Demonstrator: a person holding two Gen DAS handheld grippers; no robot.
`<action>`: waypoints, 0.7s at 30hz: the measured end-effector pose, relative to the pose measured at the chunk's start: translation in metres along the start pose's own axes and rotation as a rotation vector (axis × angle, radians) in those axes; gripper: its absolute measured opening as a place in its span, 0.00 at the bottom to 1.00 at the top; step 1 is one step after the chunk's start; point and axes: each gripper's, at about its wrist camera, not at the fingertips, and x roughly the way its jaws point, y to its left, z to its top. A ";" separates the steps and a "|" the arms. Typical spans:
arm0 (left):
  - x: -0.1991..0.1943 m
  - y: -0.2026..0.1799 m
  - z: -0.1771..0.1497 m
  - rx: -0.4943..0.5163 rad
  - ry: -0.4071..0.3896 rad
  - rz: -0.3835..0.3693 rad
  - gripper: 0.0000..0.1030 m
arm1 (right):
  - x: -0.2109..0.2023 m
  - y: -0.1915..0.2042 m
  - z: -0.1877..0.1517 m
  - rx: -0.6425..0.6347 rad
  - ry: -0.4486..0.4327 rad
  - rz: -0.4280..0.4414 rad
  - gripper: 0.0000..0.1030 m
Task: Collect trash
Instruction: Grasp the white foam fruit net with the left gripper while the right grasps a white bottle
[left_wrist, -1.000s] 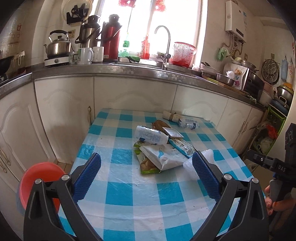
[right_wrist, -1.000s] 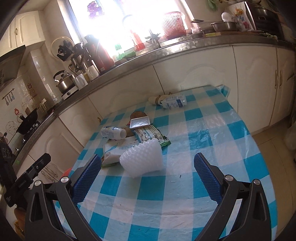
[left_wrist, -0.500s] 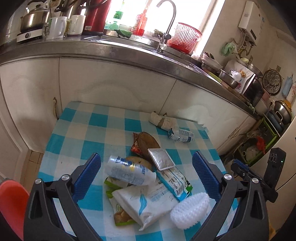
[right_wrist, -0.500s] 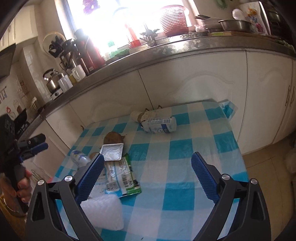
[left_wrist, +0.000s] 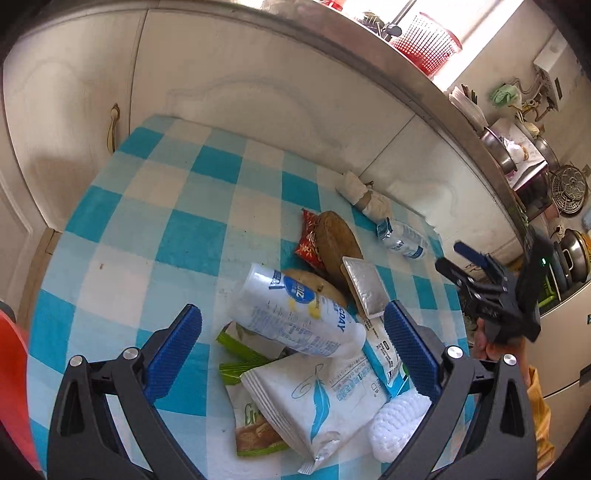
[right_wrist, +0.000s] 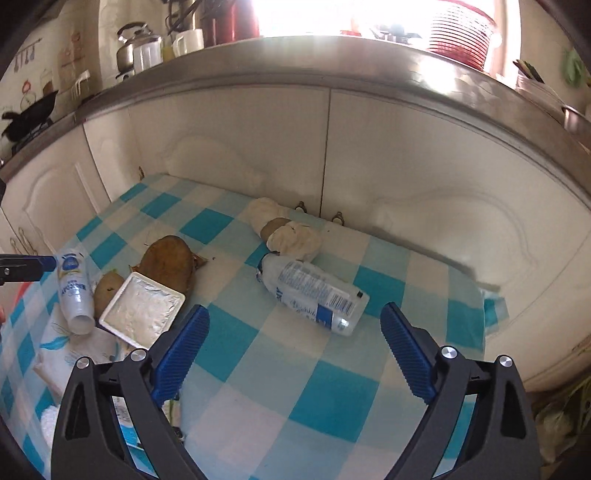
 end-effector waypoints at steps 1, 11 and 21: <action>0.004 0.000 -0.001 0.005 0.010 0.004 0.96 | 0.006 0.001 0.004 -0.029 0.012 -0.009 0.90; 0.027 0.000 0.006 0.012 0.031 0.036 0.96 | 0.055 0.014 0.015 -0.219 0.097 -0.034 0.91; 0.004 0.008 -0.009 0.036 0.001 -0.007 0.96 | 0.078 0.006 0.012 -0.269 0.148 0.002 0.90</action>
